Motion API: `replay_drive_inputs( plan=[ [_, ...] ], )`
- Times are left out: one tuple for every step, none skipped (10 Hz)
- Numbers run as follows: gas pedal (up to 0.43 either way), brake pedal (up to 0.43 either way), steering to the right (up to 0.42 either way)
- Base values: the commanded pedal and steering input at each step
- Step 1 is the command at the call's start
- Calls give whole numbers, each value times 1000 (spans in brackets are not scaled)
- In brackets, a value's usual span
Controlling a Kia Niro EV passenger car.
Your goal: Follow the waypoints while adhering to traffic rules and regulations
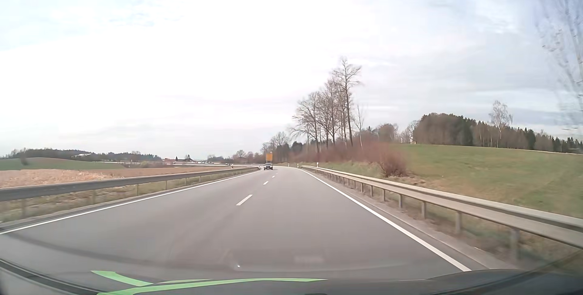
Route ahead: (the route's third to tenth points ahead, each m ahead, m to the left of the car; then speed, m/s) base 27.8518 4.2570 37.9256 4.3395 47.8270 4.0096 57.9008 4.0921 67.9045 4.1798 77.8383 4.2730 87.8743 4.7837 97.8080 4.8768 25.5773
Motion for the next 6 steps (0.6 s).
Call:
replay_drive_inputs(
  plan=[
    [280,0,3],
    [280,0,3],
    [280,0,3],
    [280,0,2],
    [280,0,2],
    [280,0,2]
  ],
)
